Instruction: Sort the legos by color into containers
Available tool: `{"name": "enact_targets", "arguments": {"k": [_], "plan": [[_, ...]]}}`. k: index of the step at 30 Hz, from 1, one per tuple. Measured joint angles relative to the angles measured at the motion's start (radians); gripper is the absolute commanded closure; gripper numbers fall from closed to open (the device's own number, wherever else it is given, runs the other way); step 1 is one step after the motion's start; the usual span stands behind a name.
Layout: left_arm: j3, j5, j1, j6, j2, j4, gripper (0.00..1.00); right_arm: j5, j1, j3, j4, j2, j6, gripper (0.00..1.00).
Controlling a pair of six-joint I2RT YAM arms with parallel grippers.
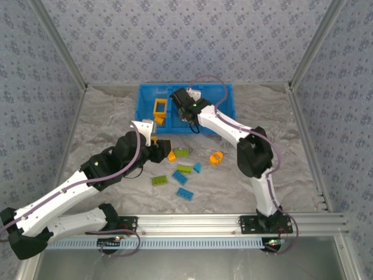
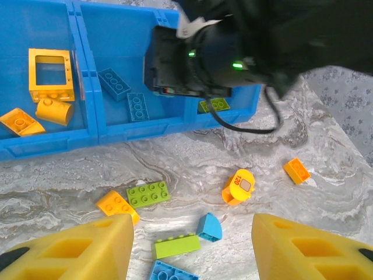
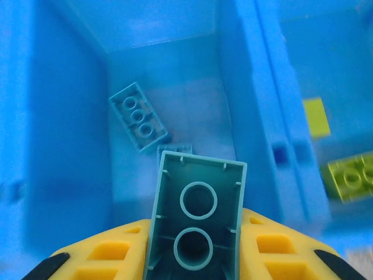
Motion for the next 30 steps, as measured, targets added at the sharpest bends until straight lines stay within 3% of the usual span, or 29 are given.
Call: {"name": "enact_targets", "arguments": {"k": [6,12,16,24,30], "plan": [[0.0,-0.005,0.0,-0.001,0.0,0.005,0.44,0.025,-0.031,0.243,-0.051,0.209,-0.13,0.71],[0.0,-0.005,0.0,-0.001,0.0,0.005,0.45,0.054,-0.039,0.423,-0.119,0.317,-0.152,0.7],[0.0,-0.005,0.0,-0.001,0.0,0.005,0.45,0.063,-0.048,0.438,-0.137,0.347,-0.152,0.66],[0.0,-0.005,0.0,-0.001,0.0,0.001,0.45,0.055,-0.056,0.45,-0.164,0.388,-0.158,0.43],[0.0,-0.009,0.0,-0.011,-0.001,-0.003,0.45,0.072,-0.037,0.449,-0.171,0.337,-0.159,0.43]]}}
